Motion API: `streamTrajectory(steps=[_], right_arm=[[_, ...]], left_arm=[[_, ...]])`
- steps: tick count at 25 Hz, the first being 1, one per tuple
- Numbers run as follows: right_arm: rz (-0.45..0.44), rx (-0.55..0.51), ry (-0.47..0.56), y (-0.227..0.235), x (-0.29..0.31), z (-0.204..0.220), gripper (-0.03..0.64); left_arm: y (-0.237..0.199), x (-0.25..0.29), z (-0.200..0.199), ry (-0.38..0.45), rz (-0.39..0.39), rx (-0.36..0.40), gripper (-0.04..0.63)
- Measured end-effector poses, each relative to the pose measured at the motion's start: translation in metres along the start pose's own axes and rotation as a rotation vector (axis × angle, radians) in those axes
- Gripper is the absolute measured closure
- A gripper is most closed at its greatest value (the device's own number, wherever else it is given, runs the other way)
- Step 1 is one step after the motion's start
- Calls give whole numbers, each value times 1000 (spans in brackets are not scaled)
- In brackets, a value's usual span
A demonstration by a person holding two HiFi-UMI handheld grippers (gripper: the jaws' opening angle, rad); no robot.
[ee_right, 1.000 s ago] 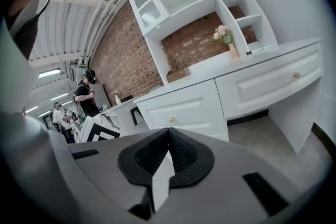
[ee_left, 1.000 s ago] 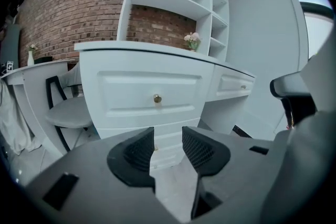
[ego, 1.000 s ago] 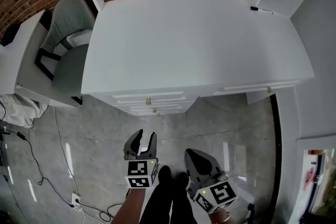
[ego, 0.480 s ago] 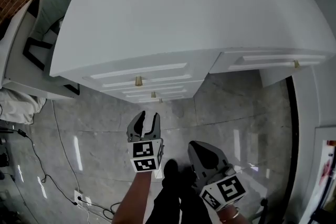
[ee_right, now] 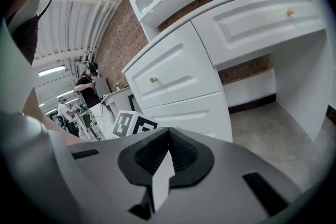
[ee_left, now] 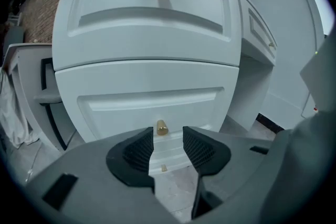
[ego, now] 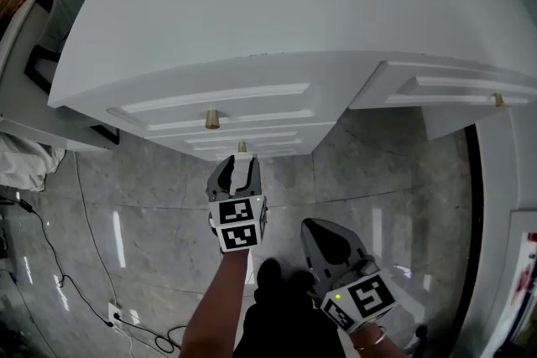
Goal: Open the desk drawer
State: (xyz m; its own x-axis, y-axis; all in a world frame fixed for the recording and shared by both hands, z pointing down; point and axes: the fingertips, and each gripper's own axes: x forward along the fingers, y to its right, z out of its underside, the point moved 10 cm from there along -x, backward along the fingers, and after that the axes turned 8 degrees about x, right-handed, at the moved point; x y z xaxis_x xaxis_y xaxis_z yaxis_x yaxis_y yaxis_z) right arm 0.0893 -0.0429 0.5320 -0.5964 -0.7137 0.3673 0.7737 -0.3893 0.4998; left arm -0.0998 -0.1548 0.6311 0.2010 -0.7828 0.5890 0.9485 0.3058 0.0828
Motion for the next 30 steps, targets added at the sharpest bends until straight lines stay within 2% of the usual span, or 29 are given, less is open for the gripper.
streamTrajectory(steps=[4, 9, 14, 22, 30], right_arm=[[2, -7, -42, 6, 7, 2, 612], [-11, -24, -5, 10, 10, 4, 612], [-7, -33, 6, 13, 11, 6, 612], [-5, -21, 11, 5, 4, 10, 612], [0, -28, -7, -13, -10, 7, 612]], left_arm=[[-6, 20, 3, -8, -15, -20, 437], [-8, 30, 5, -30, -19, -34, 440], [-9, 35, 3, -34, -25, -32, 499], [-8, 28, 5, -41, -20, -18, 517], [0, 2, 20, -71, -5, -51, 518]])
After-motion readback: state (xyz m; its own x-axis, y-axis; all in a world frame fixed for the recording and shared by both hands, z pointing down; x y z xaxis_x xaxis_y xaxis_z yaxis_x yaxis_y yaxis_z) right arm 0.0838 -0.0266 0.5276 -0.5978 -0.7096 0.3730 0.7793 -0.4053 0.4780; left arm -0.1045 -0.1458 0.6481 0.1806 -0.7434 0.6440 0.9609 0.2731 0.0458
